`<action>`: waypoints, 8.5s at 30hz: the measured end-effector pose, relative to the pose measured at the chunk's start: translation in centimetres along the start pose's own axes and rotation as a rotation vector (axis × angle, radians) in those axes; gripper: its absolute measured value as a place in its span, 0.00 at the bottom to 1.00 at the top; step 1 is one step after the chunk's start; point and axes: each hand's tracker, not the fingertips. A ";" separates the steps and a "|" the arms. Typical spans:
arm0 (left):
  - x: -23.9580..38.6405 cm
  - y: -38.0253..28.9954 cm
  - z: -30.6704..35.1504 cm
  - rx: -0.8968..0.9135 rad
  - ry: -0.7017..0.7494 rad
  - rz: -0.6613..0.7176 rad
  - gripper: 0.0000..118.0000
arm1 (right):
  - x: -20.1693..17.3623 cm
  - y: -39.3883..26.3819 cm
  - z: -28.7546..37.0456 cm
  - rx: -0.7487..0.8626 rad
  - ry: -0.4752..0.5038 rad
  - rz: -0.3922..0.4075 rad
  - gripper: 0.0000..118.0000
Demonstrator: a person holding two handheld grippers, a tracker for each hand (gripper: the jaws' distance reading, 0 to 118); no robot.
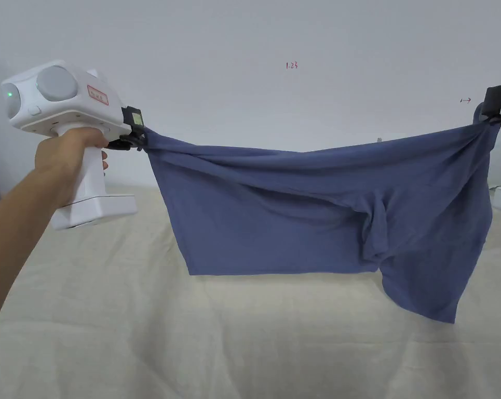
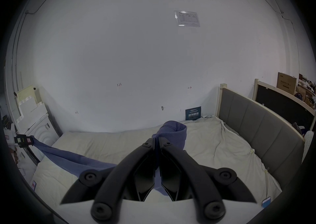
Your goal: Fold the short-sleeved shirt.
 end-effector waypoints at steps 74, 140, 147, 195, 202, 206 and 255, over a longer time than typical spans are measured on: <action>-9.6 -43.3 15.1 -0.474 0.228 -0.095 0.94 | 5.7 -40.0 19.3 -0.442 -0.102 0.016 0.85; -2.4 -27.8 -10.2 -0.250 0.018 -0.281 0.00 | -1.4 -30.1 13.3 0.235 -0.109 0.251 0.00; -4.8 -28.9 -17.8 -0.466 0.075 -0.215 0.06 | -0.8 -30.9 9.9 0.179 -0.128 0.251 0.00; -2.9 -28.7 -9.7 -0.425 -0.025 -0.275 0.00 | 9.4 -33.1 -12.0 -0.517 -0.198 -0.024 0.90; -3.0 -28.7 -9.4 -0.427 -0.032 -0.273 0.00 | 9.2 -34.5 -14.0 -0.624 -0.234 -0.021 0.81; -3.5 -28.8 -9.7 -0.433 -0.030 -0.271 0.00 | 8.4 -35.7 -13.9 -0.661 -0.190 -0.019 0.46; 2.2 0.8 9.8 0.215 0.029 -0.206 0.00 | 0.8 4.7 8.8 0.216 0.142 -0.018 0.01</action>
